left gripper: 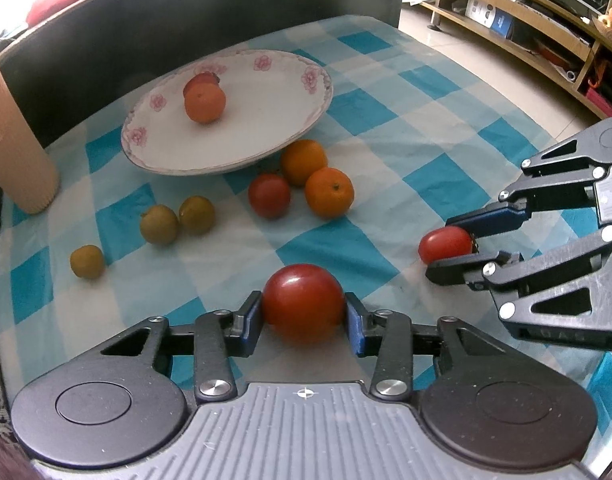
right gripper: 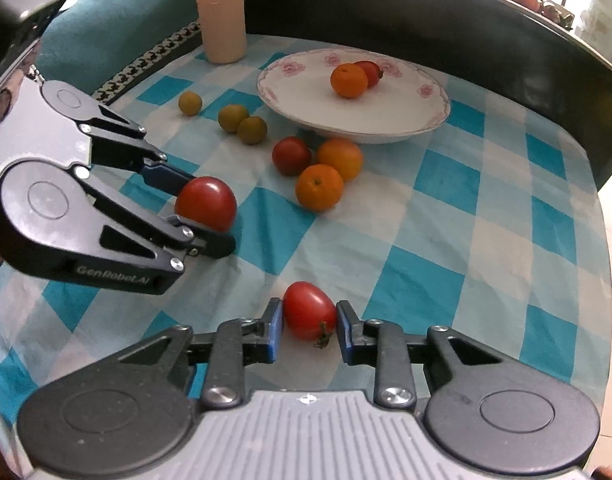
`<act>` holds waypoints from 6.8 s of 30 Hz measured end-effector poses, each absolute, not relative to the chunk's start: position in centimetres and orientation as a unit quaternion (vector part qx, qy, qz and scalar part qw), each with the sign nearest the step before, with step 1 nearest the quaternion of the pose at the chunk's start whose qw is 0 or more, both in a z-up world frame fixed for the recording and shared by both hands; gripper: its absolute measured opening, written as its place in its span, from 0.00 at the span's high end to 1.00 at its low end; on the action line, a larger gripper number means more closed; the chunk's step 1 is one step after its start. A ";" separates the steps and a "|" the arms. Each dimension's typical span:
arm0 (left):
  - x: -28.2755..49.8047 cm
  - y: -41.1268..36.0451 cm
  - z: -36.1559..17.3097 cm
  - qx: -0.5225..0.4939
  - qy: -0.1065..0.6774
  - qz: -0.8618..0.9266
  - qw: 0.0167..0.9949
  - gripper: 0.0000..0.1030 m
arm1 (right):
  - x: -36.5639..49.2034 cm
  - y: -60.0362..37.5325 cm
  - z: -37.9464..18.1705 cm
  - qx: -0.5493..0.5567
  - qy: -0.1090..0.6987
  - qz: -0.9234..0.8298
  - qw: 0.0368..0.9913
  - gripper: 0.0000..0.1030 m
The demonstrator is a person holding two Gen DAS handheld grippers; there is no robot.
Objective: Organize fruits
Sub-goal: 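Carry both held tomatoes over the white plate, then open both tools to release the tomatoes onto the plate, then withdraw both tools from the plate toward the remaining fruit, then grasp a brownish round fruit with the left tool while the right tool grasps a mandarin, then carry both held fruits toward the white plate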
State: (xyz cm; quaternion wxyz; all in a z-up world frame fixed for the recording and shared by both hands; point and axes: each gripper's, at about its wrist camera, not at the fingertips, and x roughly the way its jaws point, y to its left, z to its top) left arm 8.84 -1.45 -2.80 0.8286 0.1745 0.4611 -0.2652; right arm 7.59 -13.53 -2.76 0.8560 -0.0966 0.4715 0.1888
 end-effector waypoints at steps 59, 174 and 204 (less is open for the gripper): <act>18.8 -1.5 0.5 0.078 0.428 -0.183 0.882 0.52 | 17.8 -13.7 1.4 -0.021 0.392 0.100 0.914 0.57; 15.2 1.2 -3.2 0.158 0.445 -0.260 0.842 0.59 | 13.6 -12.0 -3.3 -0.048 0.456 0.201 0.865 0.55; 14.3 0.6 -1.6 0.155 0.443 -0.253 0.846 0.68 | 14.1 -12.0 -2.7 -0.055 0.456 0.168 0.872 0.55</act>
